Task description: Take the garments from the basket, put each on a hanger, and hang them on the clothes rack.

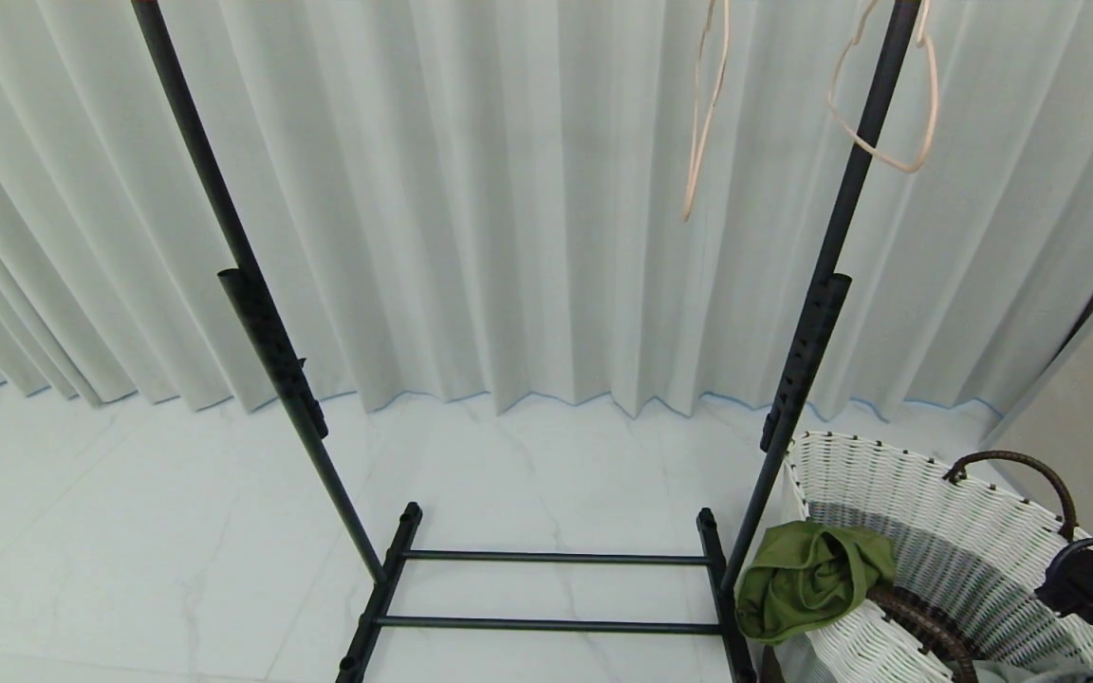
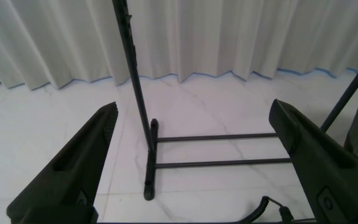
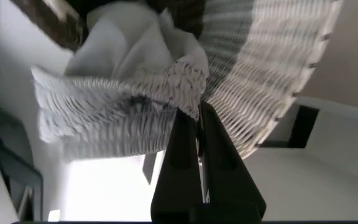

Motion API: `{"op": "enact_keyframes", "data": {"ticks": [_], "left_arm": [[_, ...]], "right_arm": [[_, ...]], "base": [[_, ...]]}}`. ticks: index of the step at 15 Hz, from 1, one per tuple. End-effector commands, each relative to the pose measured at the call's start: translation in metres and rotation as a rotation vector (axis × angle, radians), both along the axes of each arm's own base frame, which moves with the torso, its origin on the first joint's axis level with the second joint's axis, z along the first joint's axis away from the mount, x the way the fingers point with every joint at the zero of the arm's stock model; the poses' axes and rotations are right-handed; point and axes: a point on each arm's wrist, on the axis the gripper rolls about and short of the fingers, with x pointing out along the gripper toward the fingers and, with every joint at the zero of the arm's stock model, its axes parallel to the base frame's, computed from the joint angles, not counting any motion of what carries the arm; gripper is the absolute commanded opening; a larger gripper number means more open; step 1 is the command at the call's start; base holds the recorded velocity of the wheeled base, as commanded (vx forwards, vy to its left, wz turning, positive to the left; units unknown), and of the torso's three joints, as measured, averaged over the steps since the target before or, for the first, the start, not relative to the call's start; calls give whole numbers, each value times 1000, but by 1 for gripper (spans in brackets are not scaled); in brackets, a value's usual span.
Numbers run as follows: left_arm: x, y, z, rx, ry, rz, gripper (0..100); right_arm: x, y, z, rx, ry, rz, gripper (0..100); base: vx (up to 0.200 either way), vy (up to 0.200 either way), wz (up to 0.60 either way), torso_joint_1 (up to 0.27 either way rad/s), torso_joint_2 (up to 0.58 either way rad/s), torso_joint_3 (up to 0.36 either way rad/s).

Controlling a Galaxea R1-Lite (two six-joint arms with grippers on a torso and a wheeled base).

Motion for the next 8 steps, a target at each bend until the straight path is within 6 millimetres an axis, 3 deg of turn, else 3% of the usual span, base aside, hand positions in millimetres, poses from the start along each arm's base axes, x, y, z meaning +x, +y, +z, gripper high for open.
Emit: {"op": "enact_keyframes", "data": {"ticks": [1, 6, 8], "left_arm": [[0, 0, 0, 0, 1, 0, 100], [0, 0, 0, -5, 2, 0, 100], [0, 0, 0, -5, 3, 0, 100]], "right_arm": [[-14, 1, 28, -14, -165, 0, 0], [-61, 4, 114, -5, -308, 20, 0], [-76, 5, 134, 0, -371, 35, 0]], "base": [[0, 0, 0, 0, 0, 0], [0, 0, 0, 0, 0, 0], [0, 0, 0, 0, 0, 0]]}}
